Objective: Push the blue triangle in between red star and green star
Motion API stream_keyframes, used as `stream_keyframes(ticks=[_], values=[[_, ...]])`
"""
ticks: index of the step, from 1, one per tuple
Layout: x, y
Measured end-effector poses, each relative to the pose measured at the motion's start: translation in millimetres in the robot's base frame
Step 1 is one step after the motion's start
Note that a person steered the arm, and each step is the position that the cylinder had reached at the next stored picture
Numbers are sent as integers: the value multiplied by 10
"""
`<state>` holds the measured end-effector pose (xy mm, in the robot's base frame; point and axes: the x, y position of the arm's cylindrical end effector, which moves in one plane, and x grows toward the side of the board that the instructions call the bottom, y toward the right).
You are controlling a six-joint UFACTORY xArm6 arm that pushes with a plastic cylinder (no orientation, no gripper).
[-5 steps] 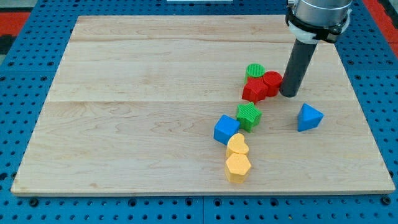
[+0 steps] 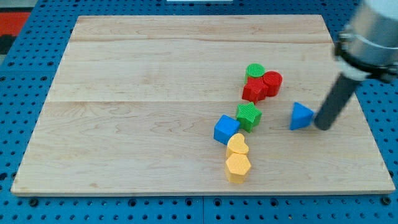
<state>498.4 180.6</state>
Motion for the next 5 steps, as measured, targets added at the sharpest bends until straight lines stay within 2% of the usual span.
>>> stream_keyframes(ticks=[1, 2, 3, 4, 5], values=[[-320, -582], [-434, -697], [-188, -635], [458, -261], [1069, -367]])
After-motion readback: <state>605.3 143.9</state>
